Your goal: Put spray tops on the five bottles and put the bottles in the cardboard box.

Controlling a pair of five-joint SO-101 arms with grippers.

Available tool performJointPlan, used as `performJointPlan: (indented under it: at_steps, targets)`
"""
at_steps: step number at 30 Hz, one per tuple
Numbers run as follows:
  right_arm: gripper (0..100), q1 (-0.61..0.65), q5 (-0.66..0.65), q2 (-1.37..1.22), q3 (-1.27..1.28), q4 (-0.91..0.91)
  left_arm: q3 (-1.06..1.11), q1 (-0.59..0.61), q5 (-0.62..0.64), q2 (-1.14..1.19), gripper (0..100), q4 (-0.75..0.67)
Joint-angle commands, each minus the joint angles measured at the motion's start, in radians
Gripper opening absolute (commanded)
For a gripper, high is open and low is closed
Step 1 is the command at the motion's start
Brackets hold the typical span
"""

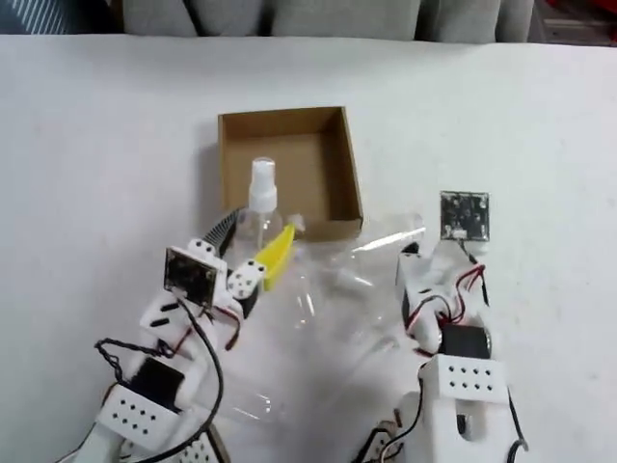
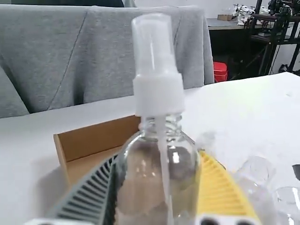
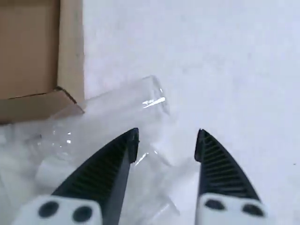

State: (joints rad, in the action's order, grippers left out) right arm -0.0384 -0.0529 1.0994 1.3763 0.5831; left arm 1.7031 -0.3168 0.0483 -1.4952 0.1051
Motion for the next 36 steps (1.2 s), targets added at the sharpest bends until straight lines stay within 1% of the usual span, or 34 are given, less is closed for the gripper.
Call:
performJointPlan:
  at_steps: [1, 3, 6, 7, 9, 11, 14, 16, 21, 24, 26, 30, 36]
  targets:
    - [16.2, -0.036, -0.012, -0.002, 0.017, -0.050, -0.005, 0.015, -0.008, -0.018, 3, -0.002]
    - [15.9, -0.062, -0.012, -0.004, 0.023, -0.054, -0.005, 0.027, -0.008, -0.018, 3, -0.002]
    - [11.0, -0.128, -0.017, -0.002, 0.032, -0.050, -0.005, 0.079, -0.008, -0.021, 3, -0.009]
    - [8.9, -0.148, -0.048, -0.002, 0.034, -0.050, -0.008, 0.099, -0.008, -0.022, 3, -0.011]
    - [5.0, -0.171, -0.152, -0.004, 0.038, -0.048, -0.012, 0.134, -0.006, -0.022, 3, -0.011]
    - [2.6, -0.182, -0.227, 0.005, 0.060, -0.050, -0.018, 0.165, -0.006, -0.022, 3, -0.041]
    - [2.5, -0.174, -0.238, 0.005, 0.069, -0.050, -0.043, 0.197, -0.006, -0.021, 3, -0.120]
    - [2.3, -0.173, -0.242, 0.005, 0.072, -0.054, -0.089, 0.219, -0.006, -0.018, 3, -0.140]
    - [2.4, -0.177, -0.242, 0.002, 0.074, -0.058, -0.273, 0.257, -0.006, -0.015, 3, -0.137]
    - [2.5, -0.176, -0.242, 0.004, 0.074, -0.059, -0.416, 0.255, -0.006, 0.015, 3, -0.080]
    - [2.5, -0.176, -0.242, 0.002, 0.074, -0.059, -0.532, 0.255, -0.006, 0.084, 3, -0.041]
    - [2.5, -0.174, -0.242, 0.002, 0.074, -0.059, -0.764, 0.255, -0.006, 0.292, 3, 0.006]
    - [2.5, -0.174, -0.244, -0.001, 0.074, -0.061, -1.011, 0.255, -0.006, 0.547, 3, 0.005]
